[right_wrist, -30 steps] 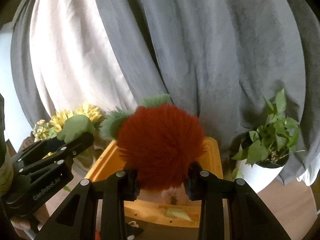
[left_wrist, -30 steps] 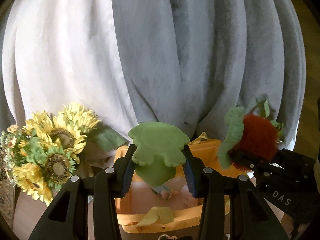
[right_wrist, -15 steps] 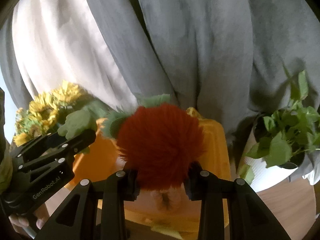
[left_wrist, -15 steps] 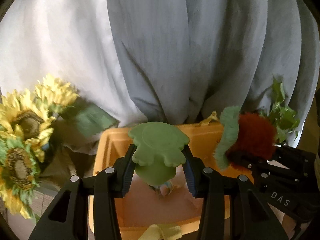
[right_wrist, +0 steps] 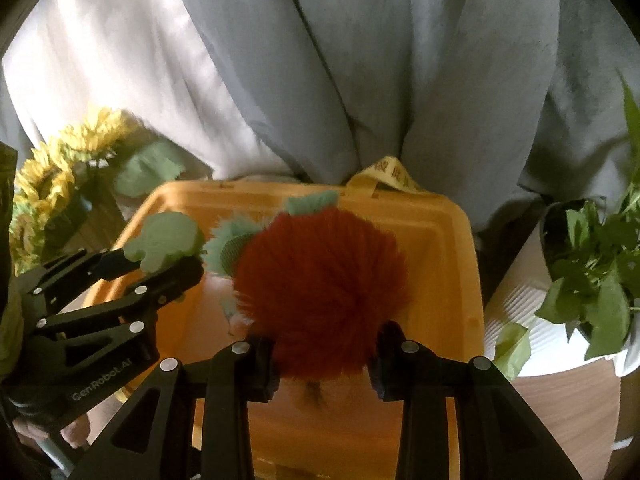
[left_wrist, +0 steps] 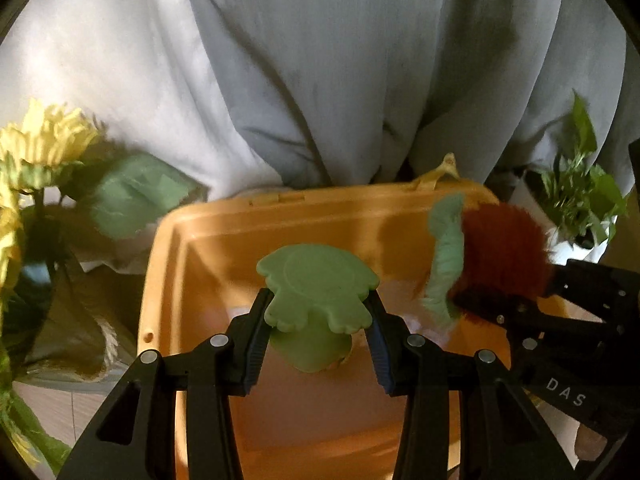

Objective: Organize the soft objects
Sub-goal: 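Lower both items into the crate and open both grippers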

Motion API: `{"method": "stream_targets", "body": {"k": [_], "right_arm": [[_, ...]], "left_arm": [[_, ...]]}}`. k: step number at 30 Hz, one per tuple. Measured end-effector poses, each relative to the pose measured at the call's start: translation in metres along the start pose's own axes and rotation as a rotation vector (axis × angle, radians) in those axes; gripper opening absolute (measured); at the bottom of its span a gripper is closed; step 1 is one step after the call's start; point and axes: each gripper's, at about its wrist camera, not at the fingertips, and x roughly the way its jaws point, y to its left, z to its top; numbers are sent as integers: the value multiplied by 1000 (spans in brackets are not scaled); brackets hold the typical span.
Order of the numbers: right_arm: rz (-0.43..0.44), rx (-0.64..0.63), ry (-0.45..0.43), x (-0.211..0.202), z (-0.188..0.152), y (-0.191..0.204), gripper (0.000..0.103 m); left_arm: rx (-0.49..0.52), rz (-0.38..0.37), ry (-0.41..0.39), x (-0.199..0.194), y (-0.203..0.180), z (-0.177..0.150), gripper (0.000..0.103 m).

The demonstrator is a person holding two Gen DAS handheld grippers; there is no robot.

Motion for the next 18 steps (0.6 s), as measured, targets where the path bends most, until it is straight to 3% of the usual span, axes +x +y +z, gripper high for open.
{"method": "stream_targets", "body": {"k": [4, 5, 10, 18], "right_arm": [[-9, -7, 29, 7, -1, -1, 36], [-13, -7, 39, 9, -1, -1, 37], [-35, -1, 39, 7, -2, -2, 56], [-67, 21, -11, -12, -1, -7, 58]], "left_arm": [[7, 7, 28, 3, 1, -3, 46], [4, 15, 30, 4, 1, -3, 52], [-1, 35, 9, -4, 2, -2, 66], [-10, 96, -48, -34, -1, -2, 72]]}}
